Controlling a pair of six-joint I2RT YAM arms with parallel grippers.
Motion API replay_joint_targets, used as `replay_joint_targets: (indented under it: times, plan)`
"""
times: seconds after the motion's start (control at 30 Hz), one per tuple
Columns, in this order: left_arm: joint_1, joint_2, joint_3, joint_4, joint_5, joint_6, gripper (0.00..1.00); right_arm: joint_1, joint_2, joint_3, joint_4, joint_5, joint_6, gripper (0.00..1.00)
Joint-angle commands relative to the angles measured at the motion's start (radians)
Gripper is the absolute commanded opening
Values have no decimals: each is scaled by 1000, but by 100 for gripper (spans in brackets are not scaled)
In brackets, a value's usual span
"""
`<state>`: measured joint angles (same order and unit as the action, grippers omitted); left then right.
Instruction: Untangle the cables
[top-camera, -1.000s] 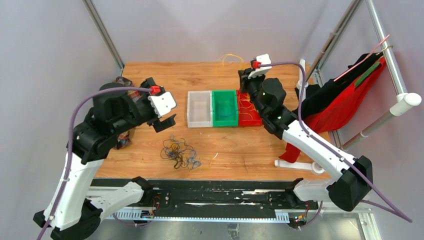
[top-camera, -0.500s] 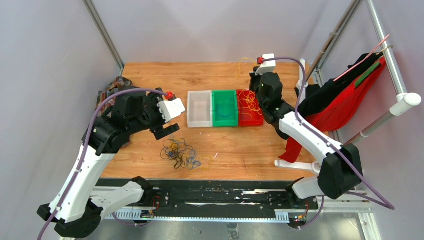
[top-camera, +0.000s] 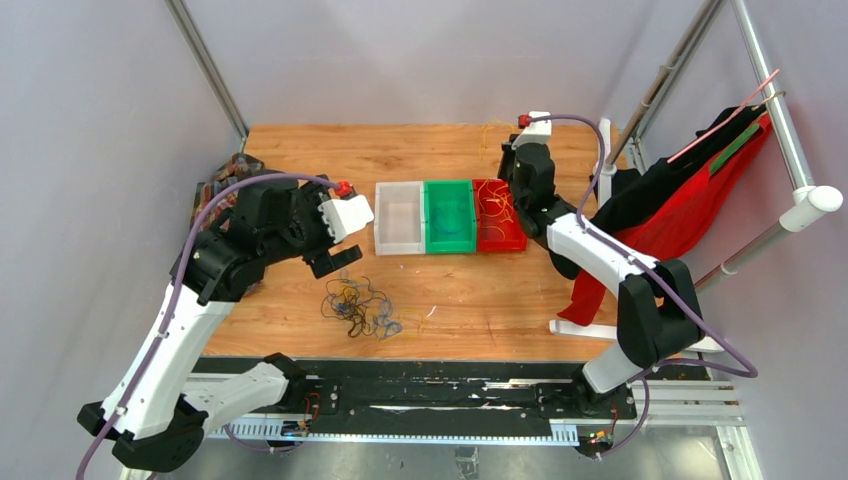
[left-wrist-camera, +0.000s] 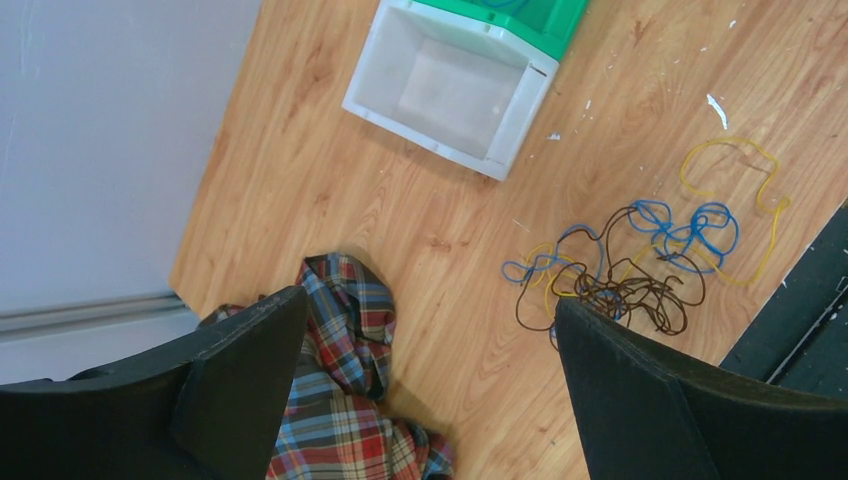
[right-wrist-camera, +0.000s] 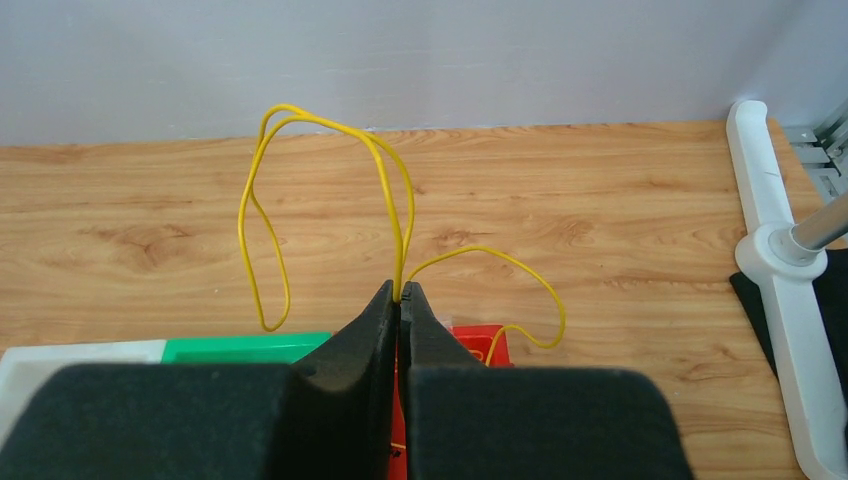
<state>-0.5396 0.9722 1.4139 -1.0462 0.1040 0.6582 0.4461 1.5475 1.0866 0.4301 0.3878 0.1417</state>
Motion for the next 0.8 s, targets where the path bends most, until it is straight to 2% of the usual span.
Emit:
replay_joint_targets:
  times: [0.0,0.47,0.77]
  plan:
    - [4,13,30,2,5,-2,98,-7,-2,21,70,-3,26,1]
    - [4,27,42,11,17,-7,98,44,48,177,50,-12,88,1]
    - [4,9,35,11,19,0,98,40,82,0,107,47,76,0]
